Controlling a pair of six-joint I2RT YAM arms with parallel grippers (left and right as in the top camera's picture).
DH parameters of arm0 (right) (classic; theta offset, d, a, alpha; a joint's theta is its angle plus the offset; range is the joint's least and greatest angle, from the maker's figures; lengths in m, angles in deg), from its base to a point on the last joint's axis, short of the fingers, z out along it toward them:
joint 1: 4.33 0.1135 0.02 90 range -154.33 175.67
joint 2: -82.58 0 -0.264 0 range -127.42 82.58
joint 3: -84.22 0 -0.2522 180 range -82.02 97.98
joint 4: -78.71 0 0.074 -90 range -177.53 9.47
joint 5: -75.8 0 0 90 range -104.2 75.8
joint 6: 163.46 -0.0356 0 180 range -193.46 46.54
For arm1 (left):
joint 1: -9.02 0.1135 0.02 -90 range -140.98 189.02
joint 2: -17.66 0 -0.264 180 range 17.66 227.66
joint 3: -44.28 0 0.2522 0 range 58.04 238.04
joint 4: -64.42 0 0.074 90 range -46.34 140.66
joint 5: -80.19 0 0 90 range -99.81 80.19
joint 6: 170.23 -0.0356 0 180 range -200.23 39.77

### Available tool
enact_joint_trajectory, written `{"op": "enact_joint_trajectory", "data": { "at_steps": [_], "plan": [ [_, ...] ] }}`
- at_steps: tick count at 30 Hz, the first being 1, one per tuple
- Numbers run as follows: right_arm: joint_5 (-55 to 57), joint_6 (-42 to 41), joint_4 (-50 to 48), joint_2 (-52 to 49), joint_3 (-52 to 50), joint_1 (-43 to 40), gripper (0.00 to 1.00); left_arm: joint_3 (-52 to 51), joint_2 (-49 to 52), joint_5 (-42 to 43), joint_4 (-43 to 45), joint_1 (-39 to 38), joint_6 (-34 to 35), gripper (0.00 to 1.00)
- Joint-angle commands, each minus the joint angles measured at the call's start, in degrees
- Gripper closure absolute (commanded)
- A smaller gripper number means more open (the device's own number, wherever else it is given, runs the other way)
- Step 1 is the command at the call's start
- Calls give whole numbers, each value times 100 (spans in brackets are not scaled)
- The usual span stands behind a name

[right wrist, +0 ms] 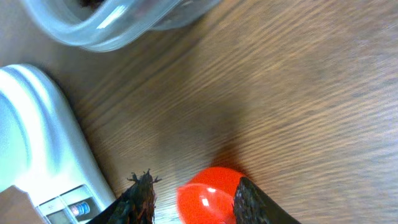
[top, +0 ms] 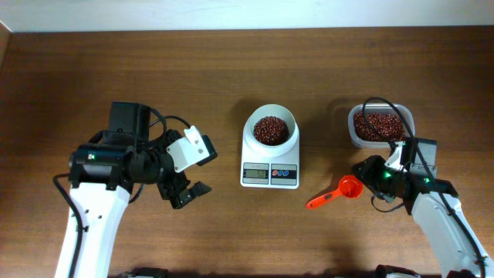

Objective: Scoop and weigh 50g on scale
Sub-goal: 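Lower the red scoop and set it on the table, then open the right gripper and release the red scoop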

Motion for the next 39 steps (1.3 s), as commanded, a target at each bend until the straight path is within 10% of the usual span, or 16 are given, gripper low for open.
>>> {"op": "enact_joint_trajectory", "data": {
  "at_steps": [1,8,39],
  "plan": [
    [-994,-26,-35,-9,22,26,57,79,-11,20,-9,33,33,1],
    [-1797,-133,-68,-11,22,35,57,79,-11,20,-9,31,33,1],
    [1056,-647,13,-420,22,1311,58,79,-11,20,-9,33,31,1]
  ]
}}
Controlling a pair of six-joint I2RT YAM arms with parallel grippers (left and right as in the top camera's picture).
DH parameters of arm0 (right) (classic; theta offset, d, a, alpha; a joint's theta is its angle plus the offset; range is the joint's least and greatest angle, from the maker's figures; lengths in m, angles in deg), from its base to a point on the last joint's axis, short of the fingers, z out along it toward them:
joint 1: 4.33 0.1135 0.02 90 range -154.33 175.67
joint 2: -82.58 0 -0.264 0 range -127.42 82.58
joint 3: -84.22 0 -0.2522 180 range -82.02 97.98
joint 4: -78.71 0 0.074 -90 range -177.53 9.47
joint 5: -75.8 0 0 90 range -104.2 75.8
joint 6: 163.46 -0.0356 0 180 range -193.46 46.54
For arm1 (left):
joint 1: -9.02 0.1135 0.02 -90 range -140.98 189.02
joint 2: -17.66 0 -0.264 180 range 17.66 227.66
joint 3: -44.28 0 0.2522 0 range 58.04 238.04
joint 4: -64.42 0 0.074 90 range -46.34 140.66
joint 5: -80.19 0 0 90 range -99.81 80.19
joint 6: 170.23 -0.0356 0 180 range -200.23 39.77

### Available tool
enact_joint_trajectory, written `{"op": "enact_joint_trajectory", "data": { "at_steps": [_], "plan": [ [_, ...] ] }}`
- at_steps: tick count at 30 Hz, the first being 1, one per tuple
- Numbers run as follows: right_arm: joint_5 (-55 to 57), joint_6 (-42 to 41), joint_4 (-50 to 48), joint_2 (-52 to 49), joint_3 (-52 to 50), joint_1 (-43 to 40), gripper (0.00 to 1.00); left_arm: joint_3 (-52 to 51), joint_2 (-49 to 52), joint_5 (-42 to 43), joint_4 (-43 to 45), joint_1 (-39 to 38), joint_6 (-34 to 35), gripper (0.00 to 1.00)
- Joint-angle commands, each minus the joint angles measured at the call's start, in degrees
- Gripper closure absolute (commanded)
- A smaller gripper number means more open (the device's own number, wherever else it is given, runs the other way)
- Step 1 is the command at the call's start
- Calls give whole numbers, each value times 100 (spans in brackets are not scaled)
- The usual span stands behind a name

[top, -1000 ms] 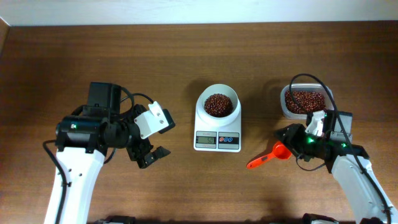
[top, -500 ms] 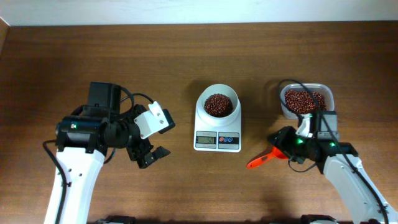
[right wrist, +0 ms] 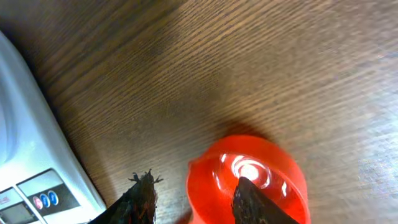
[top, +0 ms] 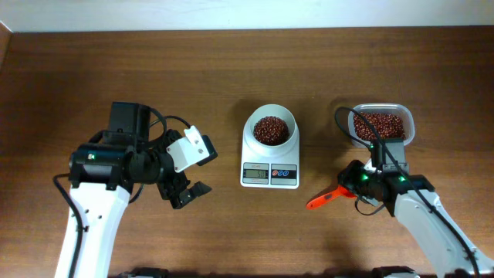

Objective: Scoop and weigh 50g on scale
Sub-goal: 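Open the right gripper and release the red scoop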

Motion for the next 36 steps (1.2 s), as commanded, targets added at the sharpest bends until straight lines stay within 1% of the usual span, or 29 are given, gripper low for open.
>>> {"op": "enact_joint_trajectory", "data": {
  "at_steps": [1,5,8,15,21,22,24,28,31,34,36],
  "plan": [
    [-68,-48,-236,-321,22,48,58,79,-11,20,-7,33,33,1],
    [-79,-175,-560,-520,22,48,59,79,-11,20,-7,33,33,1],
    [-76,-170,-531,-546,22,48,66,79,-11,20,-7,33,31,1],
    [-33,-168,-245,-546,22,48,77,79,-11,20,-7,33,33,1],
    [-42,-170,-254,-546,24,48,94,79,-11,20,-7,33,33,1],
    [-63,-168,-251,-546,33,48,96,79,-11,20,-7,33,33,1],
    [-98,-146,-249,-546,57,46,96,79,-11,20,-7,33,33,1],
    [-348,479,-240,-542,149,42,96,79,-11,20,-7,33,33,1],
    [-334,1224,-203,-542,262,42,96,79,-11,20,-7,33,33,1],
    [-234,2212,-181,-542,404,37,96,79,-11,20,-7,33,31,1],
    [46,2951,-4,-542,529,37,96,79,-11,20,-4,33,33,1]
  ]
}}
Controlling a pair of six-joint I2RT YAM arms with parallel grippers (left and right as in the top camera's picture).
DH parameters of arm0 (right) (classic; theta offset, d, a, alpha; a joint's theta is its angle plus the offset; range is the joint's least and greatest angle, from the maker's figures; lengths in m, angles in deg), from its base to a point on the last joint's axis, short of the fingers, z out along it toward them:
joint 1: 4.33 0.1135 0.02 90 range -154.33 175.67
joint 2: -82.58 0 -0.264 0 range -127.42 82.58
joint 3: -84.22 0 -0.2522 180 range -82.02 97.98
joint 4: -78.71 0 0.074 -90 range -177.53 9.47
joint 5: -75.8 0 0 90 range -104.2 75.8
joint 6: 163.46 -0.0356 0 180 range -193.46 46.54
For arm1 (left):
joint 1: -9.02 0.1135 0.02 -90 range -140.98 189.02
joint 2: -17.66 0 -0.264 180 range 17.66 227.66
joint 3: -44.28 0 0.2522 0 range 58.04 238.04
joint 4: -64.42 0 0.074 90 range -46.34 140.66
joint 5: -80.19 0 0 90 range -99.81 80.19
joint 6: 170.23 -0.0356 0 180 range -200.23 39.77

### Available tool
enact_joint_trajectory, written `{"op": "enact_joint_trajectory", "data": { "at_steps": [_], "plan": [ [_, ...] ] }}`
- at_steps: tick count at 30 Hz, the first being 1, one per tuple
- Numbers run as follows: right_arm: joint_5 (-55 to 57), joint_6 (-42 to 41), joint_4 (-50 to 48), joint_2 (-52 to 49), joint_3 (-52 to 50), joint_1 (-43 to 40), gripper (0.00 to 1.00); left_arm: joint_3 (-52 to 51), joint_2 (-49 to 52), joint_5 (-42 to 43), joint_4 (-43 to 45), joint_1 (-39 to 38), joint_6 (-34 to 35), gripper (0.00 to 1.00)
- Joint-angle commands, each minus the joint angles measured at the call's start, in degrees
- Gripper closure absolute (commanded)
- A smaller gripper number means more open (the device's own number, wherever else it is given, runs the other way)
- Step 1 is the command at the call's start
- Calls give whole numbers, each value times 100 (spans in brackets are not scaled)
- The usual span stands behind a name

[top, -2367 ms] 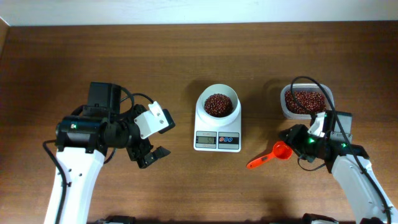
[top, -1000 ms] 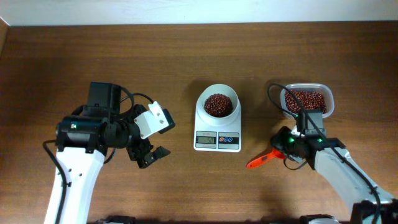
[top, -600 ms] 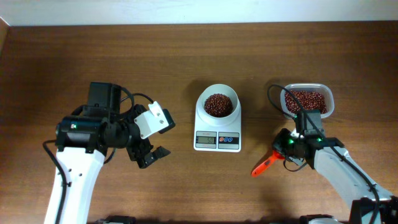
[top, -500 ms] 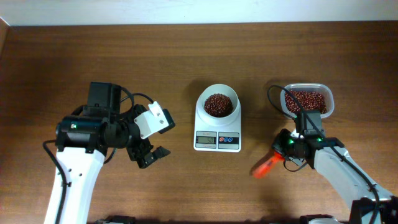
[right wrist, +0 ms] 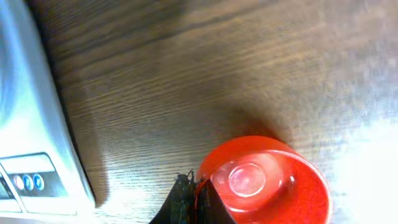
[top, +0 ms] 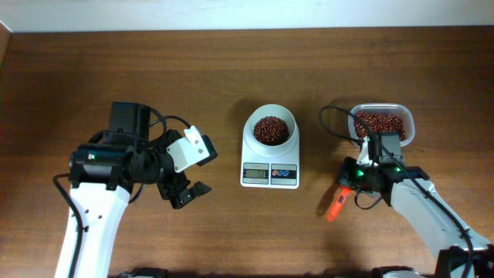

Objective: Scoop and weigh 50g on scale
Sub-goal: 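Open the right gripper and release the red scoop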

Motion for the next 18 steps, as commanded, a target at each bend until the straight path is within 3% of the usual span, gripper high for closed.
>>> {"op": "enact_joint_trajectory", "data": {
  "at_steps": [1,5,10,18],
  "plan": [
    [525,1670,323,-39,332,31,96,79,-11,20,-9,33,33,1],
    [1523,3141,1108,-39,656,31,96,79,-11,20,-9,33,33,1],
    [2240,4284,1215,-39,741,28,96,79,-11,20,-9,33,33,1],
    [2175,4409,1320,-59,640,28,96,79,-11,20,-9,33,31,1]
  ]
}}
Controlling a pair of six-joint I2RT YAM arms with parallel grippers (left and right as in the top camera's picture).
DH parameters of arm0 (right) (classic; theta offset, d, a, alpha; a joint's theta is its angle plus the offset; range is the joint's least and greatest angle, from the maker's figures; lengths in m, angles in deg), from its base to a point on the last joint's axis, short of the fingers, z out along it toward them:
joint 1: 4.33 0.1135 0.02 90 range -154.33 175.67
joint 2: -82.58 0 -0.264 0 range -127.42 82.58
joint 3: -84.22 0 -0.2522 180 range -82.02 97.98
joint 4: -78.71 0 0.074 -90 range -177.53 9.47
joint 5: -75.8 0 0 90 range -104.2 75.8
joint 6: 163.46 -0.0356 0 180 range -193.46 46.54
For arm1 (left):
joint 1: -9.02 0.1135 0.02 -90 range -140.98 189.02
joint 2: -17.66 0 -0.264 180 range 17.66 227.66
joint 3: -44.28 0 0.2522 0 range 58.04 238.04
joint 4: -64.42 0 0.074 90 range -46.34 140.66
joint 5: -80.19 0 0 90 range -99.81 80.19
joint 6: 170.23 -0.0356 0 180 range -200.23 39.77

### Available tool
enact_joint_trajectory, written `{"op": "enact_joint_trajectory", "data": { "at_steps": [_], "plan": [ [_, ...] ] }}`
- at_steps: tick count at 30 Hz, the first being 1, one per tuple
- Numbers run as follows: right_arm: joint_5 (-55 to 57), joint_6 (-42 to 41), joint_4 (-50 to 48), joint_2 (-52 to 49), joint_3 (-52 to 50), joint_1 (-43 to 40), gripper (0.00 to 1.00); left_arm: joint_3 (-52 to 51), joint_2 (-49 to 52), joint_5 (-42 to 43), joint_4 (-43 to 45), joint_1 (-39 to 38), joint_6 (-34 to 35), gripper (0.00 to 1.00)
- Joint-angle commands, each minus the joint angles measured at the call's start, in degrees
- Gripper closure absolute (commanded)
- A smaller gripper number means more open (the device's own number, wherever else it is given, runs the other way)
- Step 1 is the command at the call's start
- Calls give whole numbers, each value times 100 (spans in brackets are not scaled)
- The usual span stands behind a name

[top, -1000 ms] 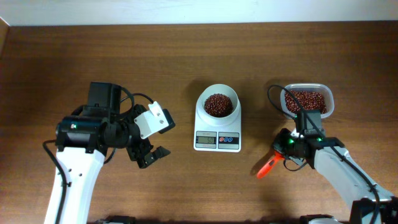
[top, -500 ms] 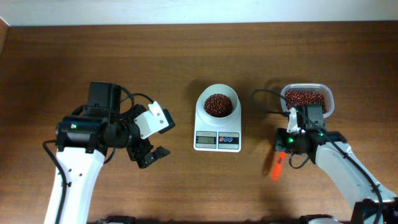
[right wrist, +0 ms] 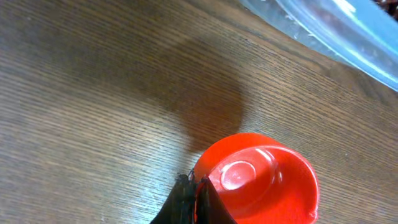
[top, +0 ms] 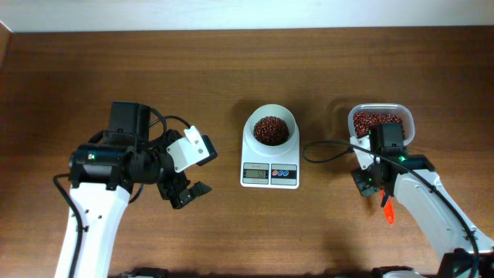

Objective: Scoop and weigh 50g on scale
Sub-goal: 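Open the right gripper and release the red scoop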

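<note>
The red scoop is empty, and my right gripper is shut on the rim of its cup. From overhead the right gripper sits just in front of the clear tub of red beans, with the scoop's handle pointing toward the front edge. The tub's edge shows at the top right of the wrist view. A white scale in the middle carries a white bowl of beans; its display is too small to read. My left gripper hangs open and empty at the left.
The right arm's black cable loops over the table between the scale and the tub. The left arm's body fills the left side. Bare wooden table lies in front of the scale.
My right gripper, still shut on the scoop's rim, has moved right to the tub's front. The handle pointed front-left, now front-right. The scale left the wrist view; the tub's edge entered it.
The scoop lay on the table right of the scale, handle pointing left, my right gripper open over its cup. Later the open fingers straddled the rim. Then they were shut on the rim with the scoop turned, and now it sits by the tub. The left arm stayed still.
</note>
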Motion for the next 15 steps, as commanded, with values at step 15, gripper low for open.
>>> {"op": "enact_joint_trajectory", "data": {
  "at_steps": [15],
  "plan": [
    [-483,125,221,-46,-140,26,71,79,-11,20,-9,33,33,1]
  ]
}}
